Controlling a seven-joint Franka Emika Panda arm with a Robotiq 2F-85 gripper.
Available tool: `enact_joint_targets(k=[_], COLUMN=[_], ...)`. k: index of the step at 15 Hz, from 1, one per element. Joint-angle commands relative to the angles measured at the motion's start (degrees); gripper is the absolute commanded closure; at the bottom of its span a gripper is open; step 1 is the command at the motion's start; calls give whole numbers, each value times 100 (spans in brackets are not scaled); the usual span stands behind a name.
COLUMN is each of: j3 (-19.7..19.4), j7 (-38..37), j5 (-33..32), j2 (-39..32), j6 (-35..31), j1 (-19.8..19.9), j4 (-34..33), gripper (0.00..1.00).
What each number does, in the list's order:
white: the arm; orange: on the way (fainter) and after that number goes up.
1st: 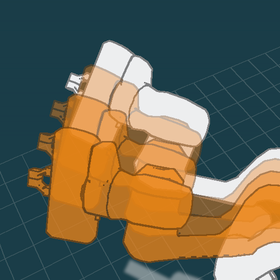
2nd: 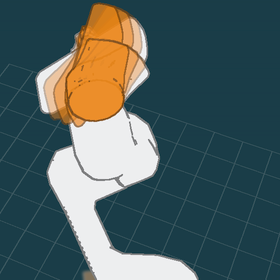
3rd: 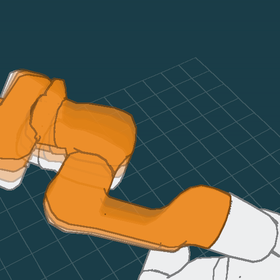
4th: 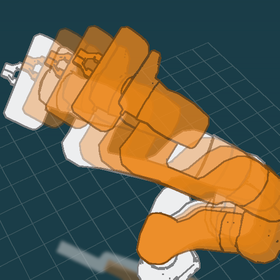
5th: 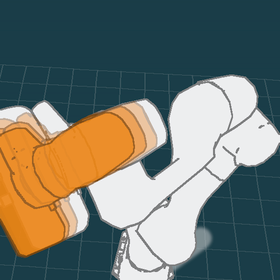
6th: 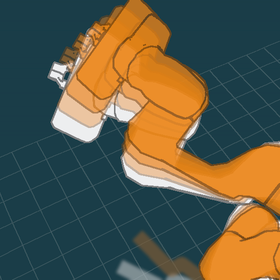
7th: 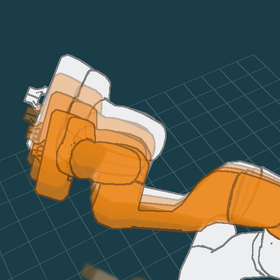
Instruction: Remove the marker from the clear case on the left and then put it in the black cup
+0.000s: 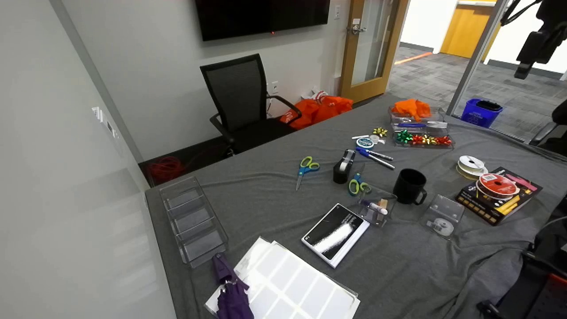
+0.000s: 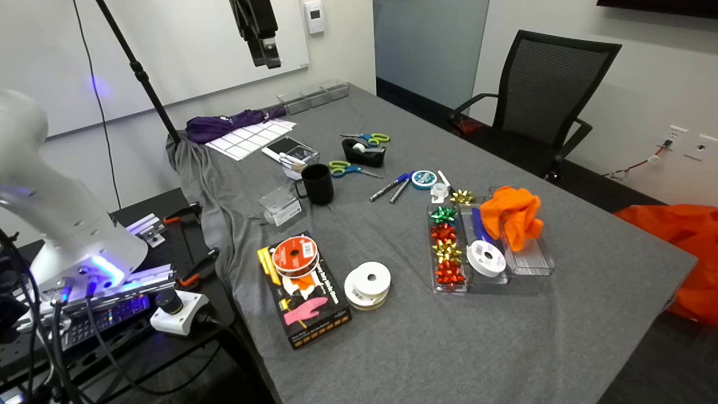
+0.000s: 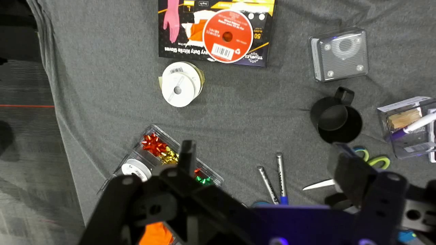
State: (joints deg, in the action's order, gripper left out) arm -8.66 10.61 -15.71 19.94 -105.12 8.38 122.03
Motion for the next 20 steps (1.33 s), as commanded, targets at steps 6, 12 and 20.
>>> enact_joint_targets(k=[6,12,20], j3=[46,211,349], j7=[-351,-1357,-1965], j5=[71,411,1894], j2=[-102,-698,-1525], j6=[-134,-172,-496], j1=[-37,-146,-405], j4=[52,-157,-242], gripper=[0,0,0])
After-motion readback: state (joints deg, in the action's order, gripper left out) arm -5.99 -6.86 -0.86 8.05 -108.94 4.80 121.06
